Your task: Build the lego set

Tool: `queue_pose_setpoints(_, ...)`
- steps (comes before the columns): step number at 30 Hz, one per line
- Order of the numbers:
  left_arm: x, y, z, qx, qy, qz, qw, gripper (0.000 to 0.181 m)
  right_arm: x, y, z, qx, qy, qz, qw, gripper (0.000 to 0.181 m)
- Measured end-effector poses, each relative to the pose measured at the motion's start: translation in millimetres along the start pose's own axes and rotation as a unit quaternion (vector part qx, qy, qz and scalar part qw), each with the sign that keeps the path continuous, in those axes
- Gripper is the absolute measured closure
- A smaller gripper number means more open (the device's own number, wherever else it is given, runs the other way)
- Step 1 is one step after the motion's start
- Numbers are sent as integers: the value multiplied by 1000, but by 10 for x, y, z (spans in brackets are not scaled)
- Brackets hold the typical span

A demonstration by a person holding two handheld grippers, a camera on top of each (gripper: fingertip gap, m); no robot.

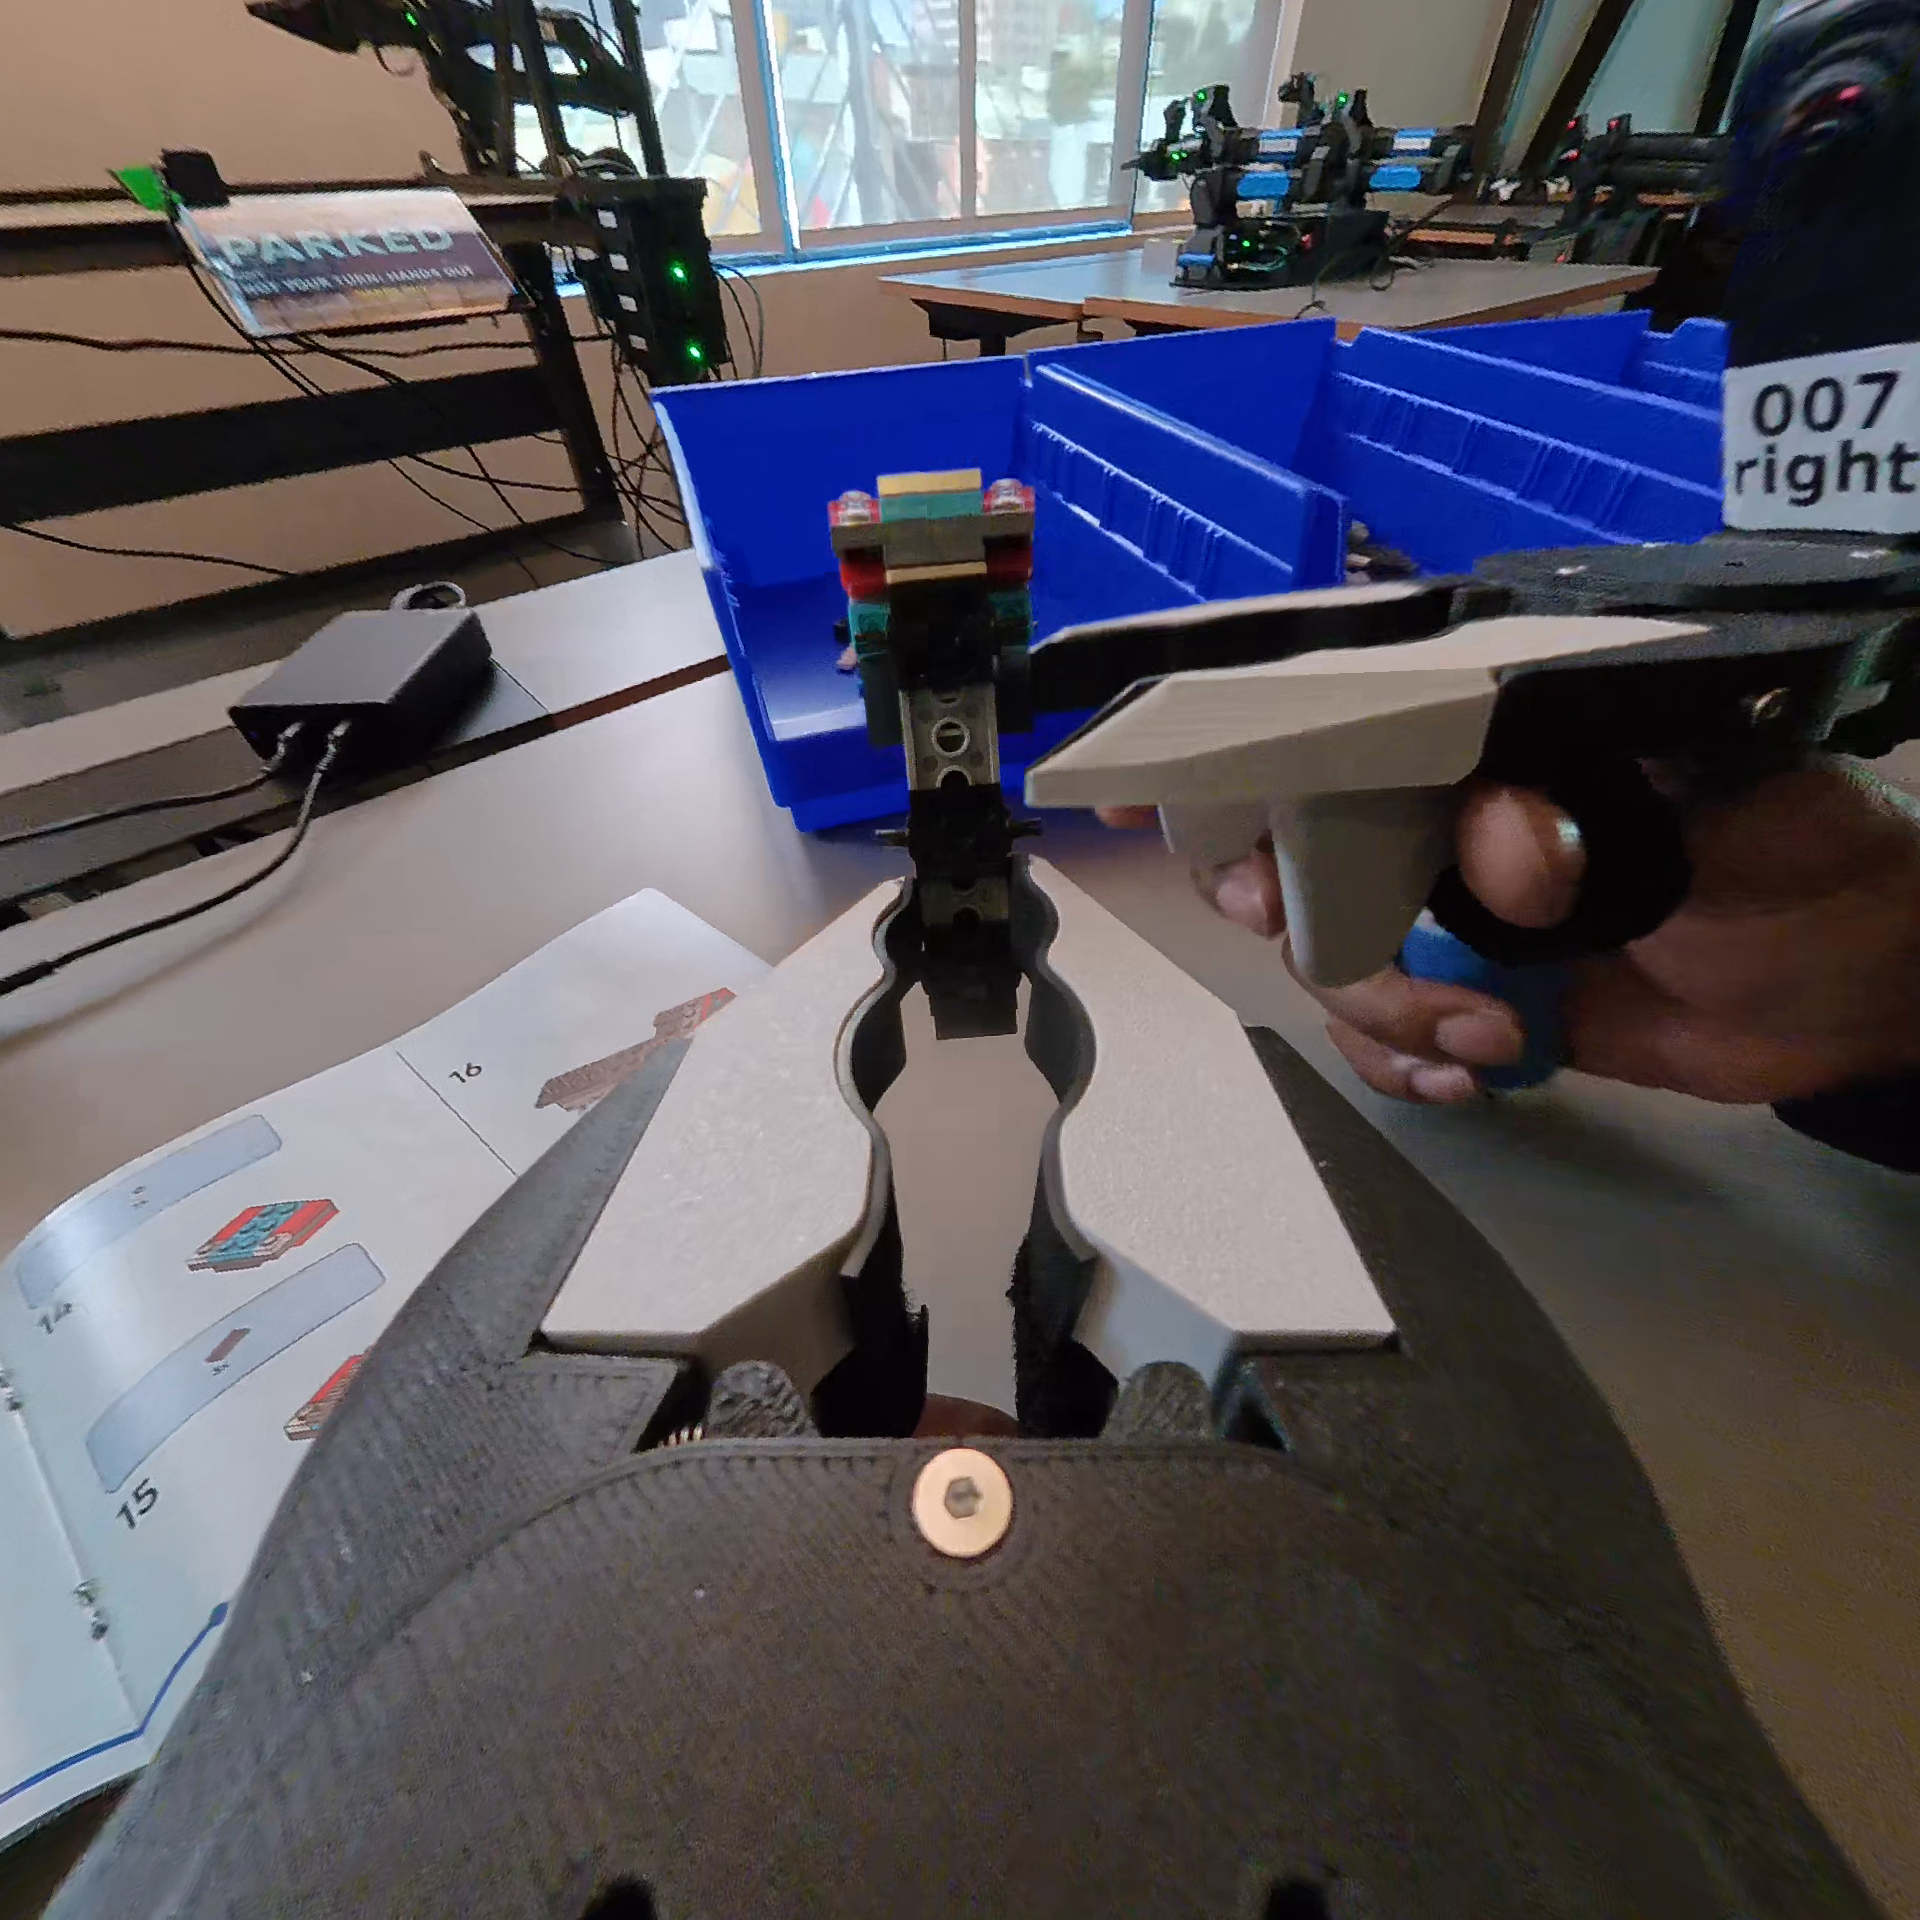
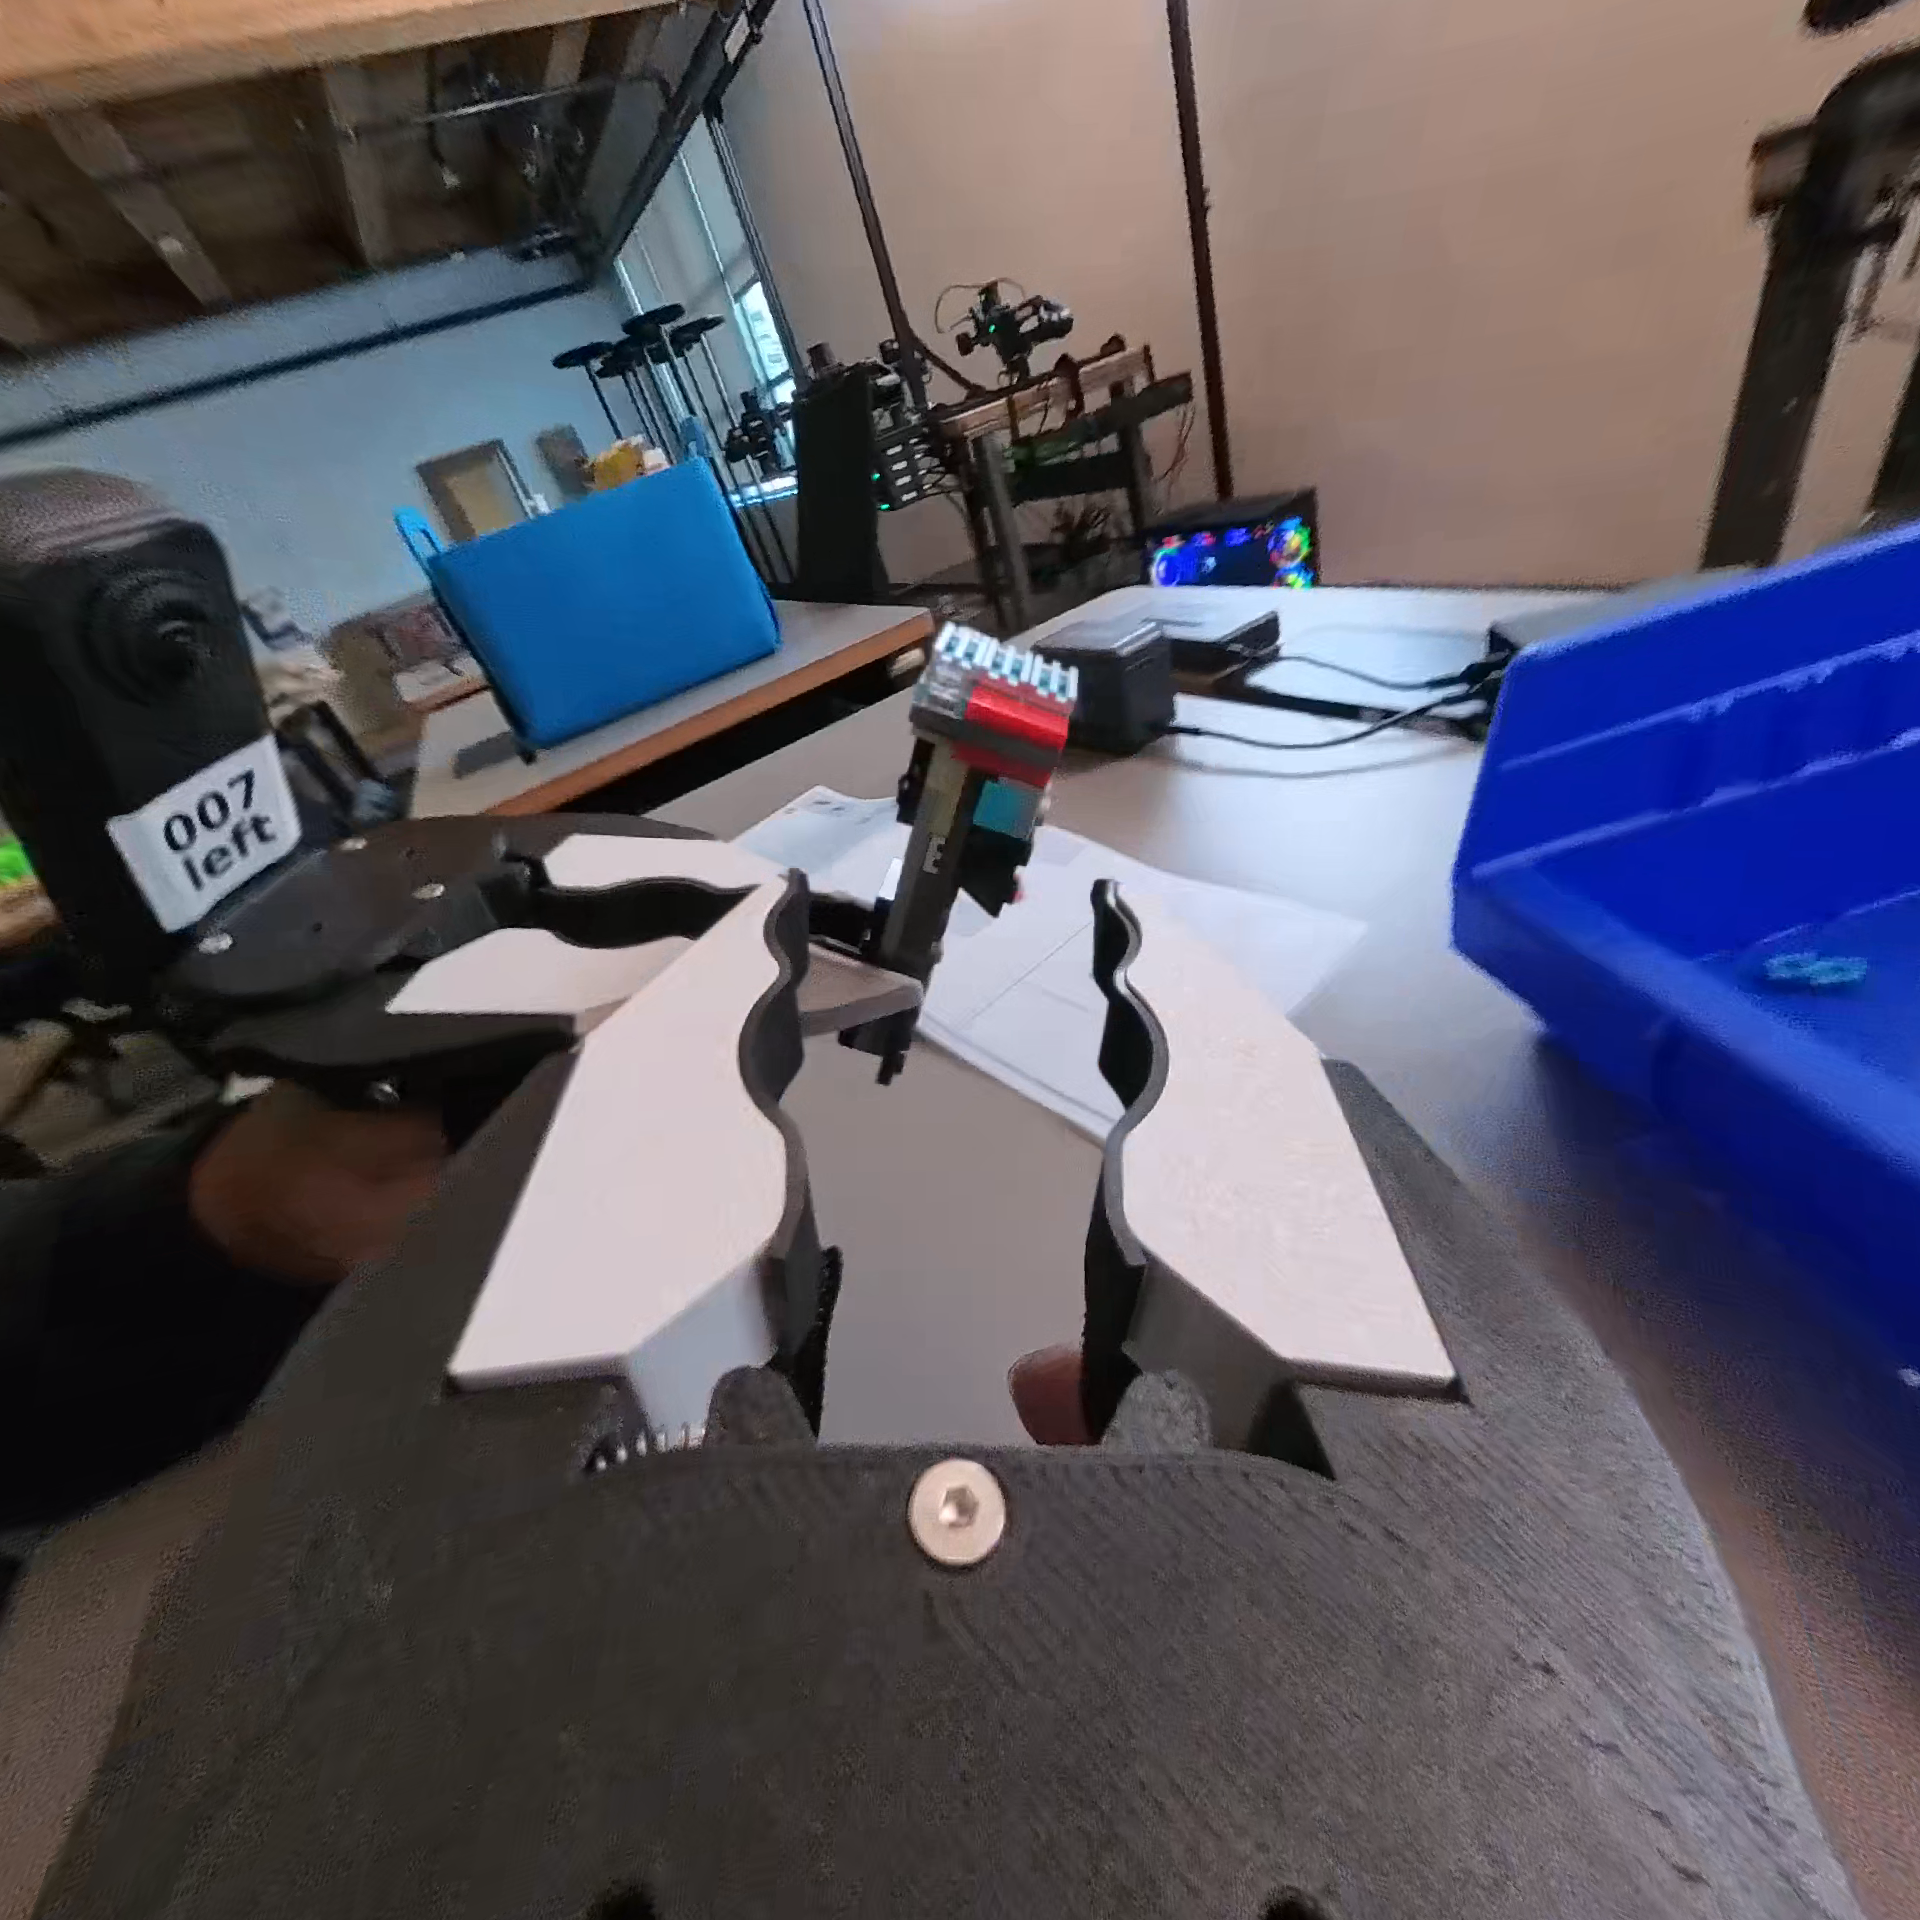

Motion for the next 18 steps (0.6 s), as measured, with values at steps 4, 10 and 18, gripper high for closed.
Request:
queue_pose_setpoints(4, 59, -17, -10, -5, -30, -13, 999, 164, 5, -31, 42, -5, -57, -11, 998, 134)
queue_pose_setpoints(10, 102, -34, -2, -13, -58, -28, 998, 164, 52, -18, 53, -2, -111, -22, 994, 150)
queue_pose_setpoints(18, 106, -33, -7, -12, -83, -46, 995, 164, 65, -11, 46, 16, -145, -41, 988, 158)
Point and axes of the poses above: each gripper's, where its closed fingertips meet, y back along the fingers, z out of its underside, x = y × z across the jaws, the point moved 4 cm from there along y, back along the fingers, and after that the axes turned 10 degrees about -y, right-handed, at the moved point
